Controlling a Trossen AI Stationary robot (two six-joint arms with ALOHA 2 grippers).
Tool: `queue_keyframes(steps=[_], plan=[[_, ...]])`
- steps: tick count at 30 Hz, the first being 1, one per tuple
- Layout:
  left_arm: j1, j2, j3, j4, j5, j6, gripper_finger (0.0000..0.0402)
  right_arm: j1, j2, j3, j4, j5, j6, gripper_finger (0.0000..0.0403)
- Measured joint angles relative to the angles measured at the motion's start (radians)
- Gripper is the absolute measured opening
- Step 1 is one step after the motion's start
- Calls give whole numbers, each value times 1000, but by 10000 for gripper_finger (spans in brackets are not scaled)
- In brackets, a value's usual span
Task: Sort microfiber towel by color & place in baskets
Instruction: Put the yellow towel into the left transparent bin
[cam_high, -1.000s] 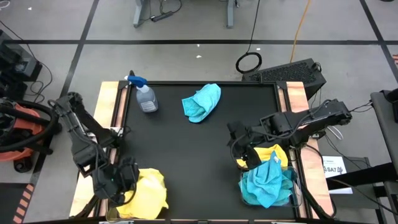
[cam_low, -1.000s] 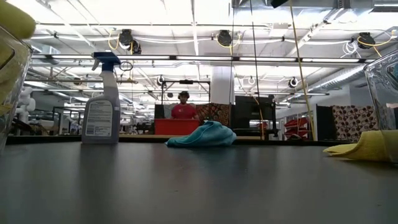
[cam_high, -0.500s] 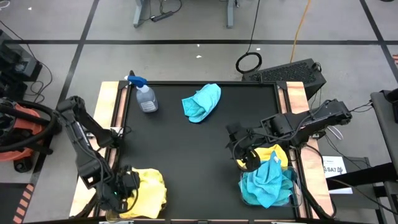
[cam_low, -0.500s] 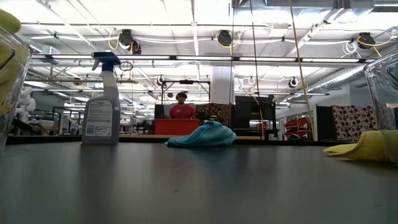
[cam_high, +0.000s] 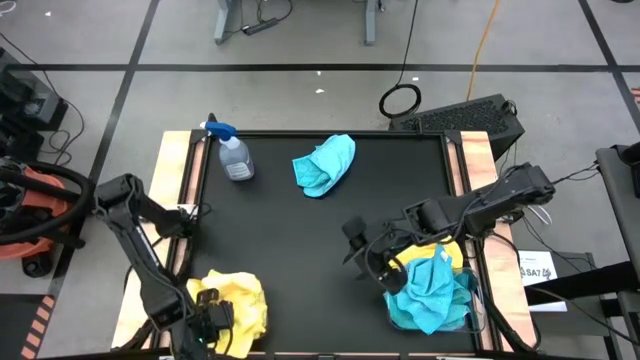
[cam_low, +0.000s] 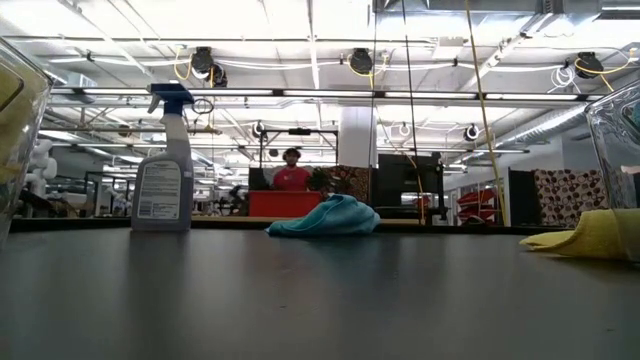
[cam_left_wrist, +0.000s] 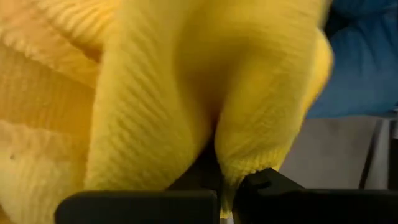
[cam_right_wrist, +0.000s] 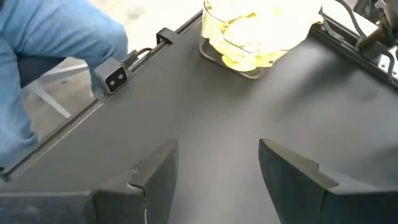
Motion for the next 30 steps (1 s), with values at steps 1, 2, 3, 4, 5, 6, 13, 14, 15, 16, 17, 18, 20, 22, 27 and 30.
queue_keyframes(steps=[1, 2, 3, 4, 5, 6, 13, 14, 15, 16, 17, 18, 20, 22, 27, 30], plan=[[-3, 13, 0, 1, 0, -3, 13, 2, 14, 0, 14, -4, -7, 215], [-7, 25, 0, 5, 0, -13, 13, 3, 27, 0, 29, -16, -14, 215], [-11, 36, 0, 11, 0, -23, 13, 4, 39, 0, 42, -24, -21, 215], [-14, 45, 0, 17, 1, -27, 13, 4, 53, 0, 54, -28, -26, 215], [-16, 54, 0, 21, 0, -30, 13, 4, 64, 0, 65, -35, -31, 215], [-19, 62, 0, 25, 0, -39, 13, 4, 76, 0, 73, -45, -37, 215], [-27, 110, 0, 25, 9, -78, 13, 4, 134, 0, 104, -52, -47, 215], [-26, 112, 0, 25, 20, -80, 13, 4, 140, 0, 105, -52, -47, 215], [-26, 113, 0, 25, 33, -86, 14, 4, 142, 0, 104, -52, -47, 215], [-25, 113, 0, 24, 45, -100, 17, 4, 142, 0, 103, -52, -47, 215], [-24, 113, 0, 24, 56, -108, 23, 4, 142, 0, 104, -52, -46, 215], [-23, 112, 2, 22, 69, -120, 31, 4, 142, 0, 105, -52, -46, 215], [-23, 112, 16, 6, 91, -132, 55, 4, 138, 0, 104, -52, -45, 215], [-20, 110, 39, -7, 105, -134, 85, 4, 136, 0, 105, -52, -44, 215], [-2, 89, 114, -104, 109, -159, 171, 4, 136, 0, 104, -52, -43, 215], [10, 61, 157, -123, 83, -159, 204, 4, 136, 0, 104, -52, -44, 215]])
